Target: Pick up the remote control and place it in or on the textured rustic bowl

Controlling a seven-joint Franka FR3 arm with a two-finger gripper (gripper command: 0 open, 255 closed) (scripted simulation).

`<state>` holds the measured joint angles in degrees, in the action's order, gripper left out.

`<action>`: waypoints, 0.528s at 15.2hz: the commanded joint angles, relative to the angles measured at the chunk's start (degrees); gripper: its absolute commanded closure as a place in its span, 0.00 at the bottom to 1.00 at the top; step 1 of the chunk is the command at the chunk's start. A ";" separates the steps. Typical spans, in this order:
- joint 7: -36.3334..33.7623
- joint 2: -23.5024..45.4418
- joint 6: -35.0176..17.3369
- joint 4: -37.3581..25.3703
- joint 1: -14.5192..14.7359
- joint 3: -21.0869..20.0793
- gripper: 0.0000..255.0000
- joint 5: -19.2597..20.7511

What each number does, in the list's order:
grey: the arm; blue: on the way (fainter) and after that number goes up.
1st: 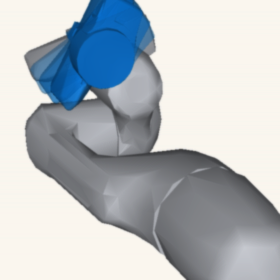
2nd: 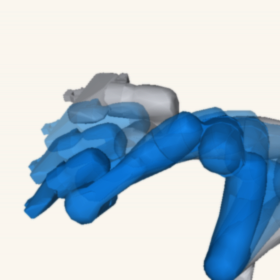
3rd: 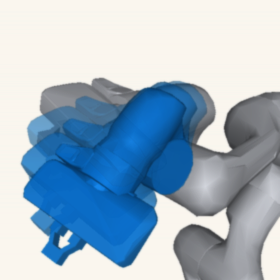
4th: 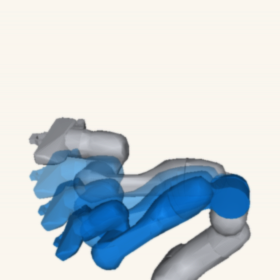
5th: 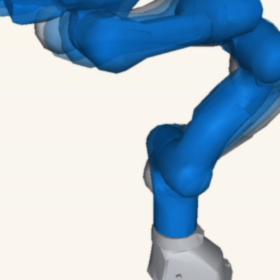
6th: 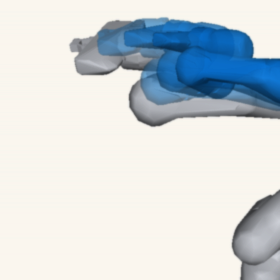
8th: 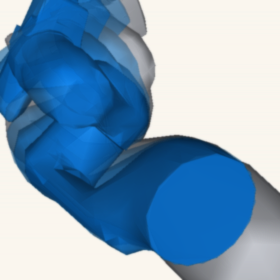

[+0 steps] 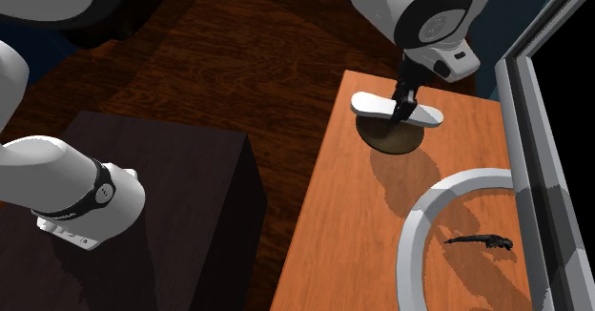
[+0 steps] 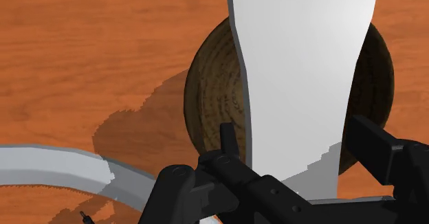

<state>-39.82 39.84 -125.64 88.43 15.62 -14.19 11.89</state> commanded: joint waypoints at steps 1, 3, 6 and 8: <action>-0.24 1.17 -0.75 -0.44 0.27 0.19 1.00 0.25; -0.37 2.11 -1.73 -0.39 0.38 0.38 1.00 0.48; -0.57 3.58 -3.16 -0.42 0.57 0.67 1.00 0.82; -0.70 4.59 -4.09 -0.50 0.70 0.86 1.00 1.04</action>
<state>-40.45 44.06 -129.22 87.86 16.27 -13.40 12.83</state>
